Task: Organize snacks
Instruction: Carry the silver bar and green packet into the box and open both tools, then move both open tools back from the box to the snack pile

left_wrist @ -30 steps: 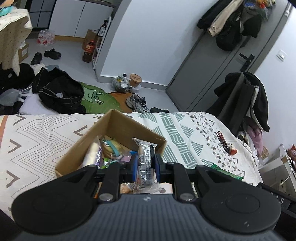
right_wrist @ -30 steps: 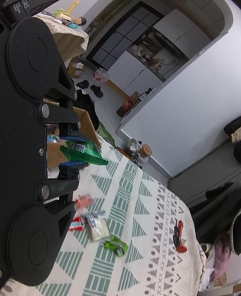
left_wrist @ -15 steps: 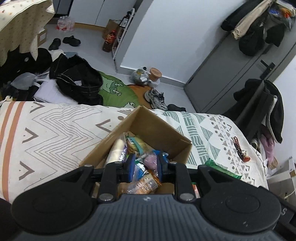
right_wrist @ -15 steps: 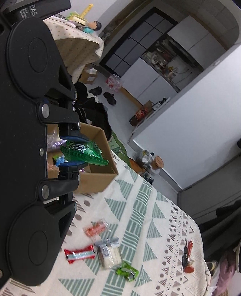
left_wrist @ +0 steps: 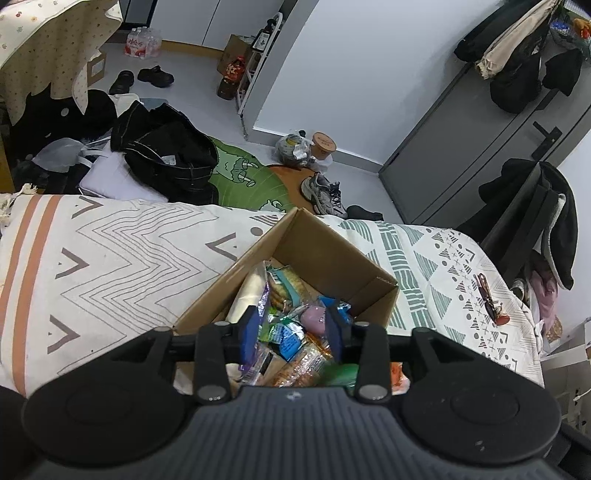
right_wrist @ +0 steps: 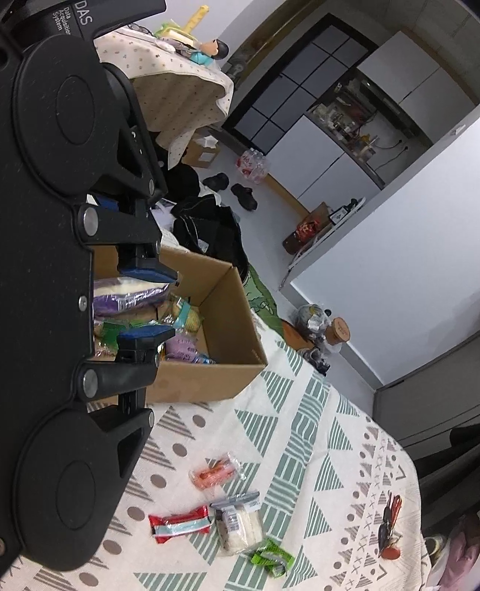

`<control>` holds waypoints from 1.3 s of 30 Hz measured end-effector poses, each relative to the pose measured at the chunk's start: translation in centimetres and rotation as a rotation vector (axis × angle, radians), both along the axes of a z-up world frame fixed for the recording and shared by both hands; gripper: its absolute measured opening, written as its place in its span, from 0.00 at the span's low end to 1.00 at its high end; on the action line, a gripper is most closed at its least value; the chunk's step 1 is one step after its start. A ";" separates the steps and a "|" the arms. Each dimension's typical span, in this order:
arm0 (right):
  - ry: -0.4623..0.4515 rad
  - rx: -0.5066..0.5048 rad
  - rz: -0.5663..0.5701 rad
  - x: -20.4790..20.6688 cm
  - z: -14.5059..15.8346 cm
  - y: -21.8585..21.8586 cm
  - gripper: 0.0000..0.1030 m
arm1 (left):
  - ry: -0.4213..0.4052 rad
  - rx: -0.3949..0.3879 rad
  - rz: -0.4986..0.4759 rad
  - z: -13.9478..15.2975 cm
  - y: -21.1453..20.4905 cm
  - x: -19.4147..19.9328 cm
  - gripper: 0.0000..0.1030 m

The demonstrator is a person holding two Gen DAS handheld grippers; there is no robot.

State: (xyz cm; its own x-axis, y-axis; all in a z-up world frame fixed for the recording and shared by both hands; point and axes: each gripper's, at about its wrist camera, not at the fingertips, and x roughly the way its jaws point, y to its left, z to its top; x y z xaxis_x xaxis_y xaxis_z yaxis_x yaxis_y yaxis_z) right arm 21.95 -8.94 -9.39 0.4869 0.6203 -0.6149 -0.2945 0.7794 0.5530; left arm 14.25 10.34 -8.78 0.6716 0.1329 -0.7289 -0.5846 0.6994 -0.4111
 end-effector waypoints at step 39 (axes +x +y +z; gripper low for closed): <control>-0.003 -0.126 -0.268 -0.1 -1.5 -18.0 0.71 | 0.017 0.105 -0.217 -0.4 -9.6 2.4 0.83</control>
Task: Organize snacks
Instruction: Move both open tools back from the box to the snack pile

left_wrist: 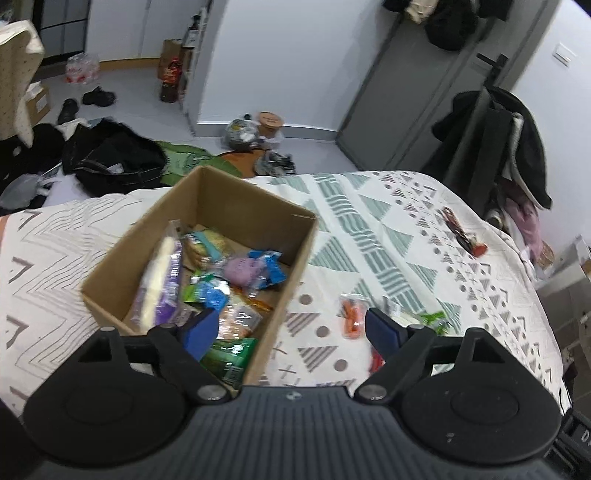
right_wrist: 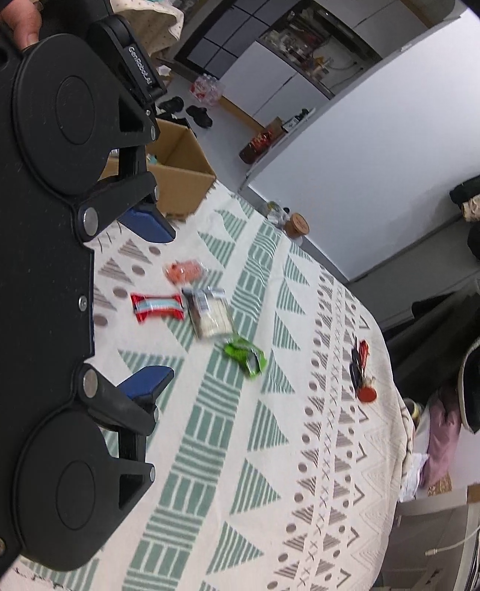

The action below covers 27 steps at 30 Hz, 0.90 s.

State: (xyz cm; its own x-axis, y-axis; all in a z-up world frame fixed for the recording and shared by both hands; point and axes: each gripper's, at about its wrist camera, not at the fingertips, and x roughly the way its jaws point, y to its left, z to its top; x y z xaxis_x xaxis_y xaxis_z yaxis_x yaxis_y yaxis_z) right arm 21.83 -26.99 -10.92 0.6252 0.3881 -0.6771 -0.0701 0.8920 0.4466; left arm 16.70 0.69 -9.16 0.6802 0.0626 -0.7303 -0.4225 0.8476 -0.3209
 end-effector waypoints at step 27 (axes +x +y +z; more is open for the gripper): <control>0.057 0.128 -0.095 3.7 -5.6 -4.3 0.71 | 0.068 0.044 -0.192 -5.6 -8.8 6.9 0.82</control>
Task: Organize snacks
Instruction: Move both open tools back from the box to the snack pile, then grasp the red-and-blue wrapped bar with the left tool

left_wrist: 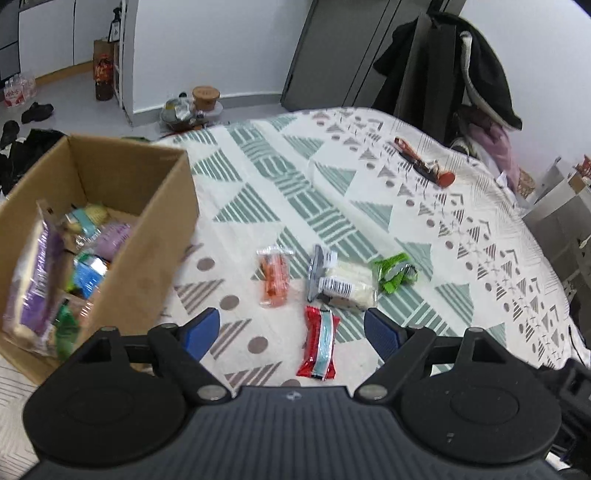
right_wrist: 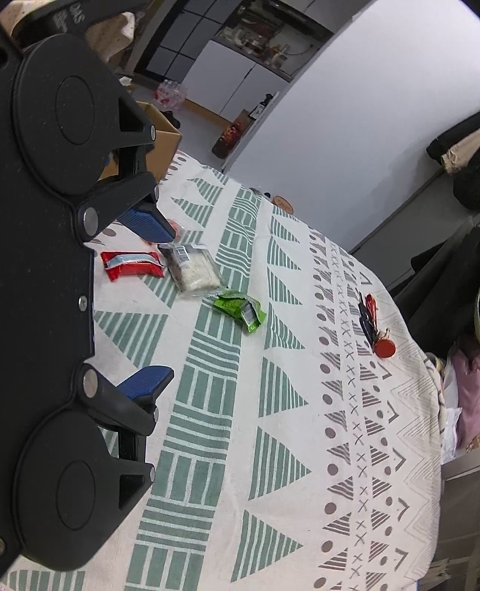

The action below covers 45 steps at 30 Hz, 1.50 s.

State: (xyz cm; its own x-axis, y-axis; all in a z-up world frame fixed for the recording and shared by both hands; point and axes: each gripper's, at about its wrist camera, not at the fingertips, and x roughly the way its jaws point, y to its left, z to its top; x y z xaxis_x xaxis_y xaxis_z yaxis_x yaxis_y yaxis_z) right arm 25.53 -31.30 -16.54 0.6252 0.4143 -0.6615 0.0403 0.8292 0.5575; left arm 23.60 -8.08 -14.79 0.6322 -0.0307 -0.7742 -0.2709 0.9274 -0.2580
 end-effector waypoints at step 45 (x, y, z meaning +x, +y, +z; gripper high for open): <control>0.071 -0.018 0.111 7.4 -5.5 5.6 0.77 | 0.018 -0.033 0.038 -2.5 1.0 3.0 0.17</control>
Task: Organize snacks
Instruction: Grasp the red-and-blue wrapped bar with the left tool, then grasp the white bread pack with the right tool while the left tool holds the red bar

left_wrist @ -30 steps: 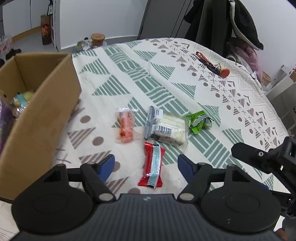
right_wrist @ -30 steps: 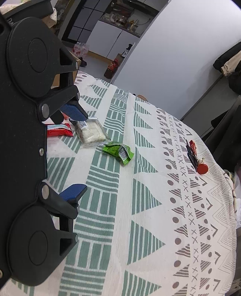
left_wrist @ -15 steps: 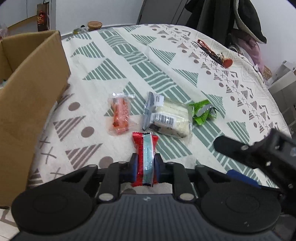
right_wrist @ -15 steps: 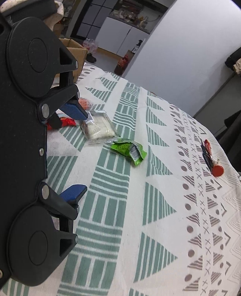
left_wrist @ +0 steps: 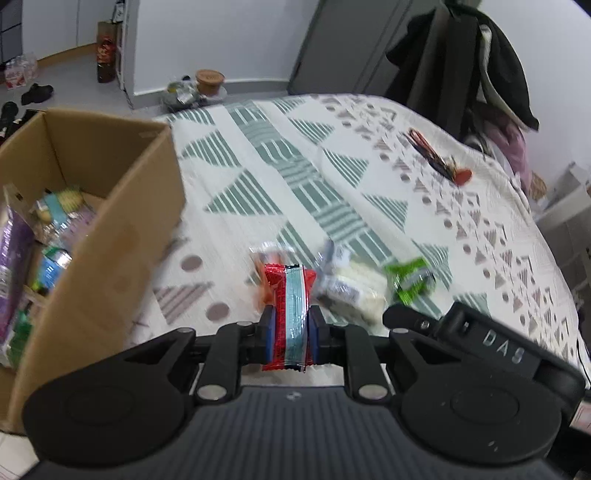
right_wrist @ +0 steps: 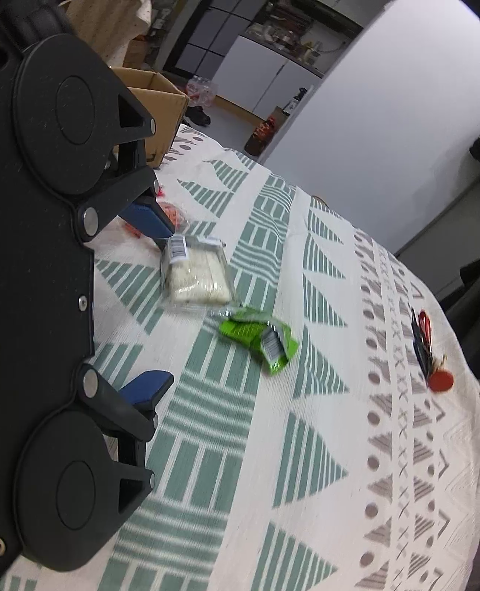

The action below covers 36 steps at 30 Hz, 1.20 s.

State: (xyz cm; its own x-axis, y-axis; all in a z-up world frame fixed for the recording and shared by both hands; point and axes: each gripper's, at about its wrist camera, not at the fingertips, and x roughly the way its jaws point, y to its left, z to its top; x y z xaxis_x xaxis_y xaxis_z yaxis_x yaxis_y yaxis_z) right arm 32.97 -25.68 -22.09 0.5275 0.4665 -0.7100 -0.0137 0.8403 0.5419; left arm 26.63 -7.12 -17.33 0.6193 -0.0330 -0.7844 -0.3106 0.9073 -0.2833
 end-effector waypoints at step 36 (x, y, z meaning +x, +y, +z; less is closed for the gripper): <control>-0.044 -0.046 0.081 3.1 -1.5 4.1 0.40 | -0.028 -0.003 0.102 -0.2 3.0 1.0 0.17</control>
